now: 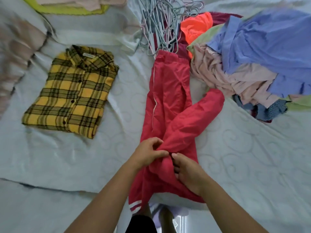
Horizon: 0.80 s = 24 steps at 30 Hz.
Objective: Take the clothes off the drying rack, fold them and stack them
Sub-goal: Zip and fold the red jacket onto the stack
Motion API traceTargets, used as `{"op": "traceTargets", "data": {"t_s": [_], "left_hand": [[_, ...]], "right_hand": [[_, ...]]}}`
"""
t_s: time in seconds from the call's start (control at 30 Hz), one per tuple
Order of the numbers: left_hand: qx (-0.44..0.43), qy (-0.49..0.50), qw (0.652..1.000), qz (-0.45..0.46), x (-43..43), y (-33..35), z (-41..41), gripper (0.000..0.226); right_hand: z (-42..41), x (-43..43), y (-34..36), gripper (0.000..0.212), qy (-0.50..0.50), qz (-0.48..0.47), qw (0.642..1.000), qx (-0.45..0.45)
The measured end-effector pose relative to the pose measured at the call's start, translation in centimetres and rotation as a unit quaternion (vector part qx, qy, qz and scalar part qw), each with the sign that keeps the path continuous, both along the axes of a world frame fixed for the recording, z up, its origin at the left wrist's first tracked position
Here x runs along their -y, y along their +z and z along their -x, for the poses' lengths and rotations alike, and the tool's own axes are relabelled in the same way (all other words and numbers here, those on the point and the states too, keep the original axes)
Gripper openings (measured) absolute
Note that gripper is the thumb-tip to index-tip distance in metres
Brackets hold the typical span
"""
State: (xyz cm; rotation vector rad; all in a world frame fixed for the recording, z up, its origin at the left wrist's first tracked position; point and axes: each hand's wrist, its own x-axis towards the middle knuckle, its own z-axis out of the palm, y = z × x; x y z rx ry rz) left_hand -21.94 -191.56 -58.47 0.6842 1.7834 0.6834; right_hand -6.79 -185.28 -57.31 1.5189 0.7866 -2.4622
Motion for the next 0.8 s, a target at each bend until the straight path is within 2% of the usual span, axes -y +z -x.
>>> {"op": "traceTargets", "data": {"t_s": [0.07, 0.13, 0.17, 0.2, 0.27, 0.3, 0.33, 0.37, 0.43, 0.53, 0.6, 0.67, 0.73, 0.8], "left_hand": [[0.006, 0.022, 0.999, -0.029, -0.4, 0.1, 0.4, 0.015], [0.077, 0.099, 0.991, -0.045, -0.5, 0.2, 0.9, 0.018], [0.119, 0.144, 0.981, -0.049, -0.4, 0.3, 1.2, 0.02], [0.153, 0.188, 0.969, -0.052, -0.4, 0.3, 1.5, 0.02], [0.198, 0.277, 0.939, -0.046, -0.1, 0.1, 1.9, 0.016], [0.213, 0.319, 0.923, -0.039, 0.2, -0.1, 2.2, 0.014], [0.22, 0.351, 0.91, -0.028, 0.6, -0.3, 2.5, 0.013], [0.218, 0.365, 0.905, -0.013, 1.1, -0.6, 2.7, 0.013], [0.207, 0.351, 0.913, 0.017, 1.9, -1.1, 3.0, 0.016], [0.215, 0.315, 0.924, 0.017, 2.4, -1.5, 2.9, 0.019], [0.241, 0.315, 0.918, -0.003, 2.2, -1.4, 2.5, 0.015], [0.26, 0.298, 0.918, -0.023, 2.0, -1.3, 2.2, 0.027], [0.255, 0.256, 0.932, -0.028, 2.1, -0.9, 2.1, 0.032], [0.247, 0.21, 0.946, -0.02, 2.3, -0.8, 1.9, 0.038]], "right_hand": [[-1.5, -0.8, 1.1, 0.026, 0.129, -0.105, 0.985, 0.048], [-3.0, -0.8, 1.5, 0.032, 0.31, -0.24, 0.914, 0.107], [-3.2, -0.2, 1.5, 0.037, 0.34, -0.263, 0.897, 0.106], [-3.1, 0.8, 1.5, 0.037, 0.328, -0.24, 0.91, 0.082], [-1.9, 3.0, 1.8, 0.034, 0.243, -0.1, 0.964, 0.028], [-1.3, 3.6, 1.5, 0.034, 0.207, -0.042, 0.977, 0.016], [-0.9, 3.6, 0.9, 0.036, 0.198, -0.024, 0.98, 0.023], [-0.5, 3.0, 0.3, 0.034, 0.195, -0.035, 0.98, 0.035], [0.3, 0.4, -0.6, 0.023, 0.141, -0.125, 0.98, 0.065], [1.7, -5.3, -0.9, 0.018, -0.068, -0.218, 0.97, 0.079], [2.7, -8.5, -1.4, 0.021, -0.211, -0.158, 0.963, 0.063], [3.9, -10.7, -1.8, 0.023, -0.307, -0.059, 0.947, 0.081], [4.8, -11.9, -2.2, 0.015, -0.345, -0.002, 0.934, 0.096], [5.4, -12.8, -1.9, 0.022, -0.36, -0.045, 0.926, 0.104]]}}
